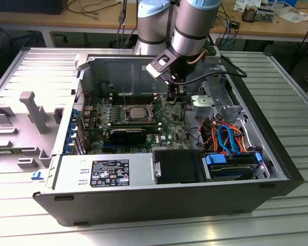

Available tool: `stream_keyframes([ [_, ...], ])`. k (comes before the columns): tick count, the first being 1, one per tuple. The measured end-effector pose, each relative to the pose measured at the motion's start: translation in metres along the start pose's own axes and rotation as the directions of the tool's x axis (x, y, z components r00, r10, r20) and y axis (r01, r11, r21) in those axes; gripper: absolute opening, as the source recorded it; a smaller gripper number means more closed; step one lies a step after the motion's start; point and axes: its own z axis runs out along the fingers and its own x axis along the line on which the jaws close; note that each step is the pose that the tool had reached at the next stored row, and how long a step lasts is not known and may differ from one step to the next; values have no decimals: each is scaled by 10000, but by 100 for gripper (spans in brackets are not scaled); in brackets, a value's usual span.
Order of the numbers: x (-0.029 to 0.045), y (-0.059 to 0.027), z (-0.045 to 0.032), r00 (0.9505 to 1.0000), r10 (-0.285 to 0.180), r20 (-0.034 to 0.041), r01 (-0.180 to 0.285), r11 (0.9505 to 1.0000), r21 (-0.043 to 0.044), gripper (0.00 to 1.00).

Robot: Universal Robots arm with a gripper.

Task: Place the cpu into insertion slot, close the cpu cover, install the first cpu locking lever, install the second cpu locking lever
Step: 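Close the cpu cover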

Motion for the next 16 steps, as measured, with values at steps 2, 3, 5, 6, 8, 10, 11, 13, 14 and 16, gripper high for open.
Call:
stream_keyframes([
  [2, -7, -11, 4, 10000, -1, -1, 1, 10000, 0, 11],
  [3, -9, -30, 4, 10000, -1, 1, 1, 10000, 0, 11],
  [5, -11, -54, 6, 10000, 0, 2, 0, 10000, 0, 11],
  [6, -11, -61, 6, 10000, -1, 1, 1, 10000, 1, 11],
  [8, -10, -74, 8, 10000, -1, -1, 1, 10000, 0, 11],
  [10, -10, -88, 8, 10000, -1, 1, 1, 10000, 0, 11],
  [11, -9, -97, 9, 10000, -2, 0, 2, 10000, 0, 11],
  [13, -8, -111, 10, 10000, 0, 1, 0, 10000, 0, 11],
  [14, -6, -157, 13, 10000, -1, 1, 1, 10000, 0, 11],
  [16, 0, -261, 22, 10000, -2, 1, 2, 10000, 1, 11],
])
